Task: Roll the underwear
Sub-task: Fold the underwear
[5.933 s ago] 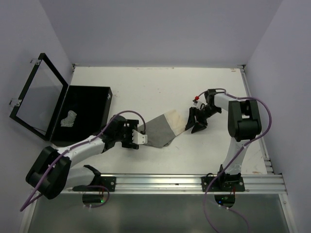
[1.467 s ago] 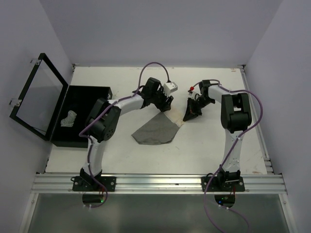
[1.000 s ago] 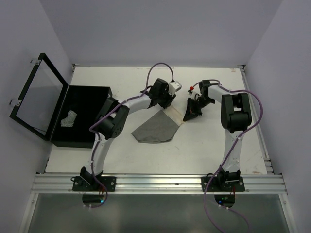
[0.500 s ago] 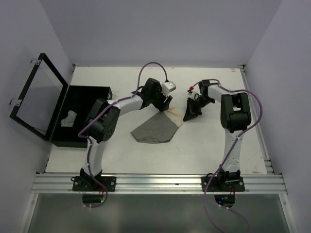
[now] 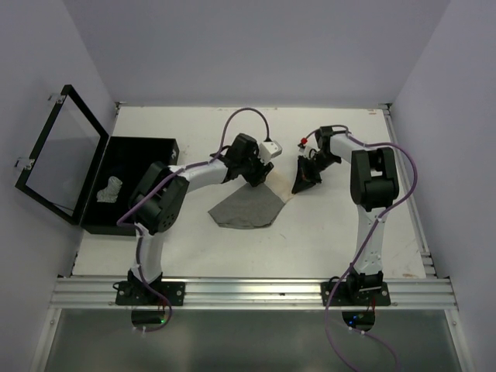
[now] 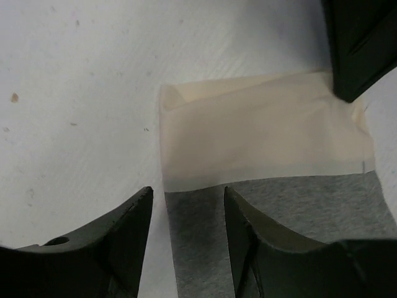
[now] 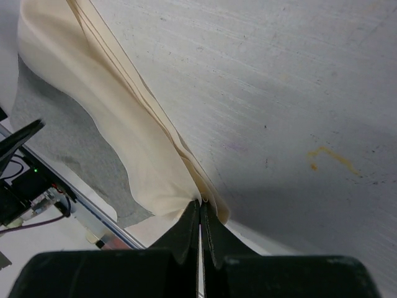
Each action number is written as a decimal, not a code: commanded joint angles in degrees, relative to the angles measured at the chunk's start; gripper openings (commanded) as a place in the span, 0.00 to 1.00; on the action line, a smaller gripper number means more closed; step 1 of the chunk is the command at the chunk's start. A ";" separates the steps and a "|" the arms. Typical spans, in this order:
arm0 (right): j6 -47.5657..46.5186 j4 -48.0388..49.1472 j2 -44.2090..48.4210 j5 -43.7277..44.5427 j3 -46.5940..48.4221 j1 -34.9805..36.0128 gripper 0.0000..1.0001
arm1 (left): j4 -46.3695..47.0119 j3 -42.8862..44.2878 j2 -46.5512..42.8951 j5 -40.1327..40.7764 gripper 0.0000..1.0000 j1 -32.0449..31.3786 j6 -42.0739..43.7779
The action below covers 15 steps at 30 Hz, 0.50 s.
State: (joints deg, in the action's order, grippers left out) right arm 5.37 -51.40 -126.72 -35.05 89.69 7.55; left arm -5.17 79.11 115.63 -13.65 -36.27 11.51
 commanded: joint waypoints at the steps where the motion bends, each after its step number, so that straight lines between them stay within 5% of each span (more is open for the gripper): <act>1: -1.85 0.86 -1.52 10.52 -1.09 -0.17 0.00 | -0.89 -0.71 2.14 2.84 0.53 1.46 -0.70; 5: -1.67 1.39 -0.47 9.83 -3.90 -0.17 0.00 | -3.09 0.78 3.37 1.00 0.53 3.22 -0.09; 9: -1.59 2.79 2.60 5.35 -7.51 -0.17 0.01 | -1.78 -0.97 -1.88 -5.92 0.66 3.93 6.15; 15: -3.33 0.96 10.08 0.15 -5.68 -0.34 0.36 | -3.97 -3.69 -14.26 -12.79 0.78 4.19 11.08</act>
State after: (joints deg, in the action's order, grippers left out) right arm 5.06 -49.98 -121.32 -36.56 82.24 7.44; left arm -9.28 76.12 111.87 -20.01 -32.16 18.28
